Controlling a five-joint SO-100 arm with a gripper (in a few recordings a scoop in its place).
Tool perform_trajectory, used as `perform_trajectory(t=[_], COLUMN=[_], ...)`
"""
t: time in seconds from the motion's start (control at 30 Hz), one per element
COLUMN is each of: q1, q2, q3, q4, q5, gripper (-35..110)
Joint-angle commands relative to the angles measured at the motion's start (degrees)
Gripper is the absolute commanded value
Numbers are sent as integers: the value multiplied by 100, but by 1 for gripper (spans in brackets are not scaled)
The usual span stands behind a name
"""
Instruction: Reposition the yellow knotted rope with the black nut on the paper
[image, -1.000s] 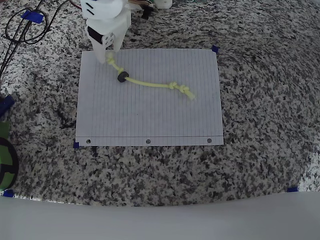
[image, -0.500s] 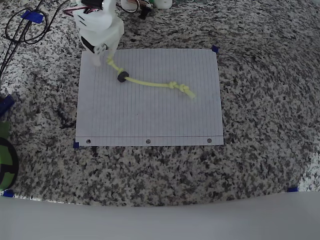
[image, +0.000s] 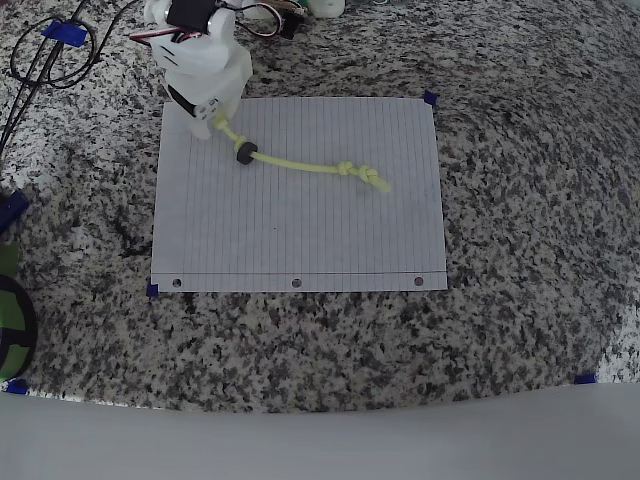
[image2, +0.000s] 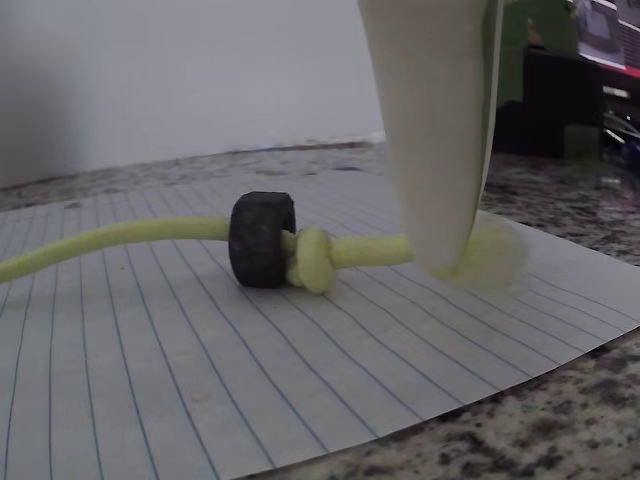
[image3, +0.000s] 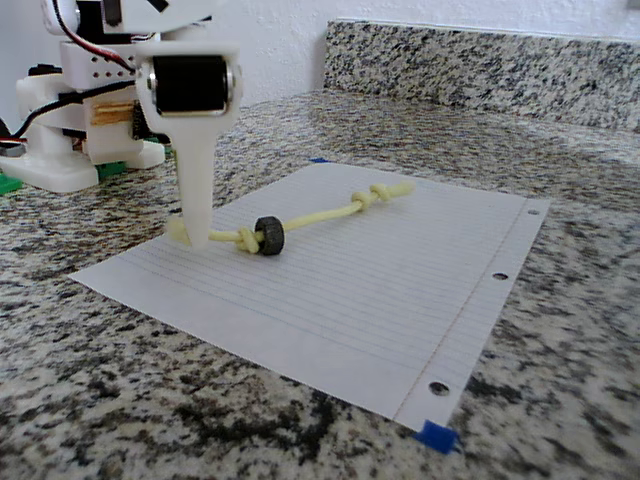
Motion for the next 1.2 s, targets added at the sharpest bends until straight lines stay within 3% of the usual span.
perform_trajectory(t=[0.0, 0.5, 0.63, 0.9, 1.17], q1=[-53, -167, -167, -141, -105], q2=[9, -220, -220, -220, -246], q3=[-176, -167, -167, -167, -167], q4=[-35, -141, -167, -211, -308], q5=[-44, -44, -44, -44, -44], gripper=[42, 39, 27, 21, 4])
